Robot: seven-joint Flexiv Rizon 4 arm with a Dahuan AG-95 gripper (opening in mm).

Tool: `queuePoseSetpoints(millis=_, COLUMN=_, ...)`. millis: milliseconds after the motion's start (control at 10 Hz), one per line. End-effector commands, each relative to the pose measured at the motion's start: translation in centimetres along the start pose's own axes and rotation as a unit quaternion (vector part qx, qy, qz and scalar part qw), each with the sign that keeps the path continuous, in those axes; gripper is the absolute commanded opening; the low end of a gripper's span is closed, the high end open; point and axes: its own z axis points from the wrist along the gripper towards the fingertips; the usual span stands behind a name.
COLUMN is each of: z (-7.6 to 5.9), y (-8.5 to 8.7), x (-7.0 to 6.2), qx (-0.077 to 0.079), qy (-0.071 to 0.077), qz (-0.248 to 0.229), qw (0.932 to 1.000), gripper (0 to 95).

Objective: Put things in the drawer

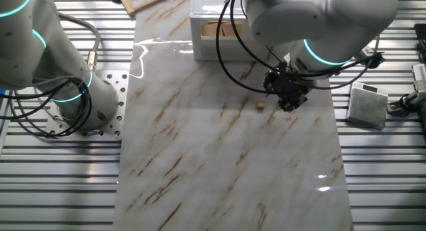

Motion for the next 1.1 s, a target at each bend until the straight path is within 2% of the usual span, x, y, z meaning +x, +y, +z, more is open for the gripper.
queuePoseSetpoints(millis=100, z=0.27, y=0.13, x=0.20, qx=0.000, qy=0.001, qz=-0.002, qw=1.0000, gripper=38.0)
queuePoseSetpoints(millis=400, z=0.50, y=0.26, x=0.37, qx=0.003, qy=0.002, qz=-0.002, qw=1.0000, gripper=38.0)
queuePoseSetpoints(millis=700, z=0.59, y=0.23, x=0.30, qx=0.005, qy=0.001, qz=0.033, qw=0.9994, gripper=38.0)
queuePoseSetpoints(millis=1100, z=0.59, y=0.23, x=0.30, qx=0.008, qy=0.003, qz=0.039, qw=0.9992, gripper=38.0)
